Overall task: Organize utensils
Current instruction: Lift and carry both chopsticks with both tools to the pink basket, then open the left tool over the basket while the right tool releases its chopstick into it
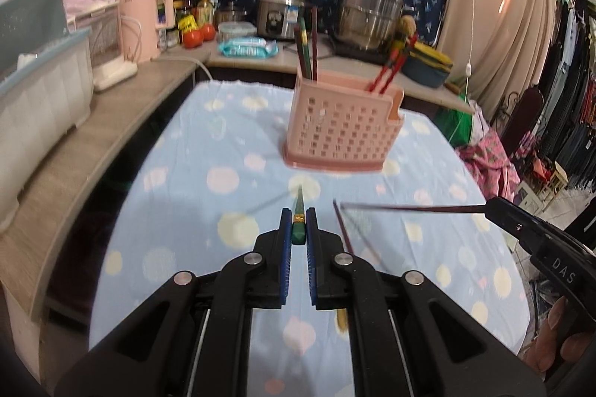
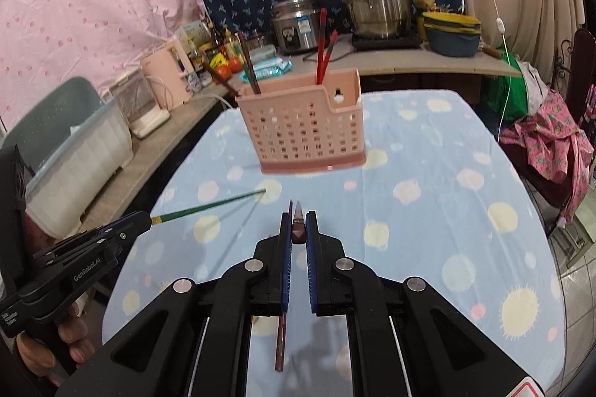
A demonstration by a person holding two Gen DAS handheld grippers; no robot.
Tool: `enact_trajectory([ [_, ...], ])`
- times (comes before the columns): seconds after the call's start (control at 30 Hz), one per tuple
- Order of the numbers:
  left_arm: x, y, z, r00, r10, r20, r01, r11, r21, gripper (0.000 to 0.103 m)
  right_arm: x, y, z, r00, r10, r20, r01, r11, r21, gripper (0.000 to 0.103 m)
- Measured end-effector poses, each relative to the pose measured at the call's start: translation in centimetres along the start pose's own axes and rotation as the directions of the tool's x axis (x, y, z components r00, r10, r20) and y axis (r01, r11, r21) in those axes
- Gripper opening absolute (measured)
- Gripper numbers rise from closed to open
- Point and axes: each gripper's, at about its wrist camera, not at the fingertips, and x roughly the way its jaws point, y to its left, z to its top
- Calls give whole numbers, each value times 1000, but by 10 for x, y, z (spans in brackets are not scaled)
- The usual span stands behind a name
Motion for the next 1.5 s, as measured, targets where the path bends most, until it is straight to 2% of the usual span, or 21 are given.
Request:
enact_trajectory([
  [0.63, -2, -12, 94, 984, -8, 178, 6, 1000, 9, 7, 4, 2, 83, 988, 8, 155, -9, 1000, 0, 7],
  [0.9, -17, -23, 141, 958, -35, 286, 34, 999, 9, 7, -3, 3, 132, 967, 35, 251, -40, 999, 17, 7],
  [1.23, -26, -39, 205, 912, -47, 408, 41, 999, 24, 7, -8, 5, 201, 921, 36, 387, -51, 998, 28, 7],
  [1.37, -18, -41, 218, 902, -42, 430, 37, 999, 21, 7, 4, 4, 219, 915, 28, 402, -44, 998, 32, 7],
  [1.5, 1, -39, 226, 906, -26, 423, 18, 1000, 22, 7, 24, 3, 226, 920, 16, 392, -35, 999, 40, 7],
])
